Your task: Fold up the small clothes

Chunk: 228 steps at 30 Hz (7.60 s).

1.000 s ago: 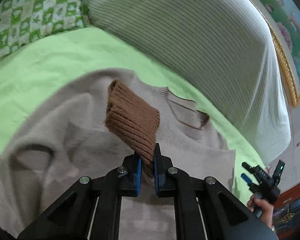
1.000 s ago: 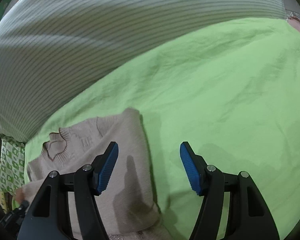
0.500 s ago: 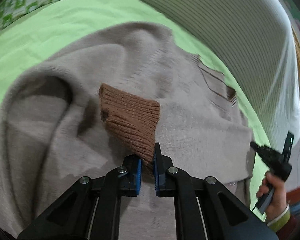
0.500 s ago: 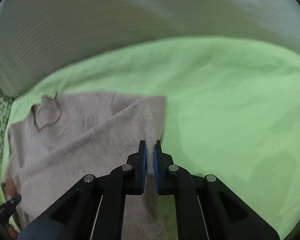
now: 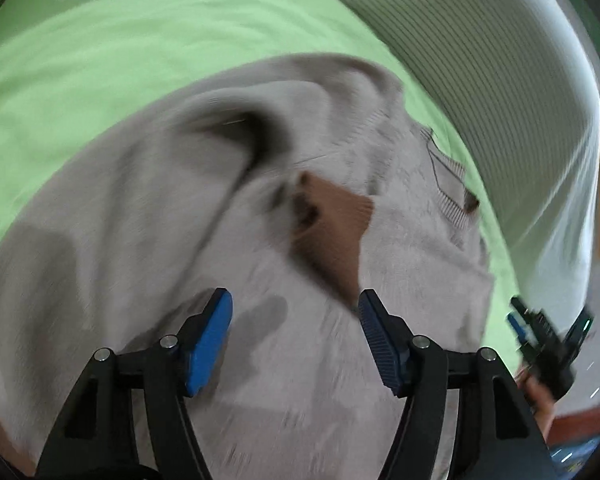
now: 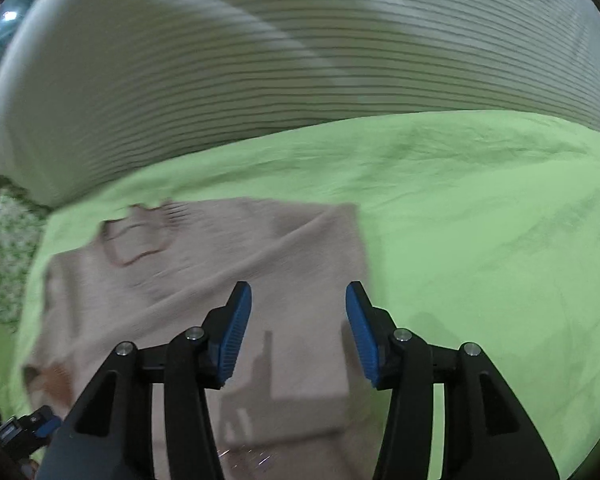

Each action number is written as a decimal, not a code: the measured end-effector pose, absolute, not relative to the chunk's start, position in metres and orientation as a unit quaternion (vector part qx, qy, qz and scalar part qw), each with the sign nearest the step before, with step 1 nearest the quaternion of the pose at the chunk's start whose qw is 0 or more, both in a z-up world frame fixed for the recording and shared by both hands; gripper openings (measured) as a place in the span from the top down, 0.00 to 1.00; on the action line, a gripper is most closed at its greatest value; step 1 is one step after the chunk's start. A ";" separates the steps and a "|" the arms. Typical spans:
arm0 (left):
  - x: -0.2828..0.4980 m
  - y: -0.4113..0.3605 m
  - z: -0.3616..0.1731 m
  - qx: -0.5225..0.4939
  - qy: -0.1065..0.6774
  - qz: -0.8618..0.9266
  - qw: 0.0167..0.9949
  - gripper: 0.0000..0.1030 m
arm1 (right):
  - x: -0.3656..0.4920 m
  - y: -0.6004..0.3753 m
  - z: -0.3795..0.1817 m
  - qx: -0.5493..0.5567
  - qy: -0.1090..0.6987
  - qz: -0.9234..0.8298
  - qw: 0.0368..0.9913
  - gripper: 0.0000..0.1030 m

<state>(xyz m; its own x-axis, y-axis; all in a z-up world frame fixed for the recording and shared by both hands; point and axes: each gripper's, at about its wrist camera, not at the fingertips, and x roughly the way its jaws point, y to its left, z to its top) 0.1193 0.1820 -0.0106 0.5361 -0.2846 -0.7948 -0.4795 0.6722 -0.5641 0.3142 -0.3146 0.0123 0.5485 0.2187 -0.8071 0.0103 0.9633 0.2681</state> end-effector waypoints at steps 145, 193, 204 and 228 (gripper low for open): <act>0.135 0.224 -0.002 -0.260 0.504 0.168 0.806 0.40 | 0.282 -0.305 -0.033 0.123 0.540 0.096 0.827 0.74; -0.077 0.128 -0.038 -0.234 0.665 -0.172 0.688 0.26 | -0.027 -0.396 -0.001 0.176 0.580 0.035 0.795 0.50; -0.074 0.125 -0.046 -0.247 0.657 -0.171 0.692 0.43 | -0.040 -0.378 -0.027 0.205 0.610 0.089 0.760 0.50; 0.007 0.152 0.060 -0.252 0.503 -0.193 0.804 0.92 | 0.080 -0.356 0.060 0.250 0.478 0.198 0.818 0.90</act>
<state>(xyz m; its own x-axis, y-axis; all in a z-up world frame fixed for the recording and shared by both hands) 0.0067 0.1522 0.0596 0.4190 -0.5631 -0.7123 0.0559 0.7990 -0.5988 0.0804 -0.3556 0.0595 0.4644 0.5633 -0.6833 -0.0850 0.7964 0.5987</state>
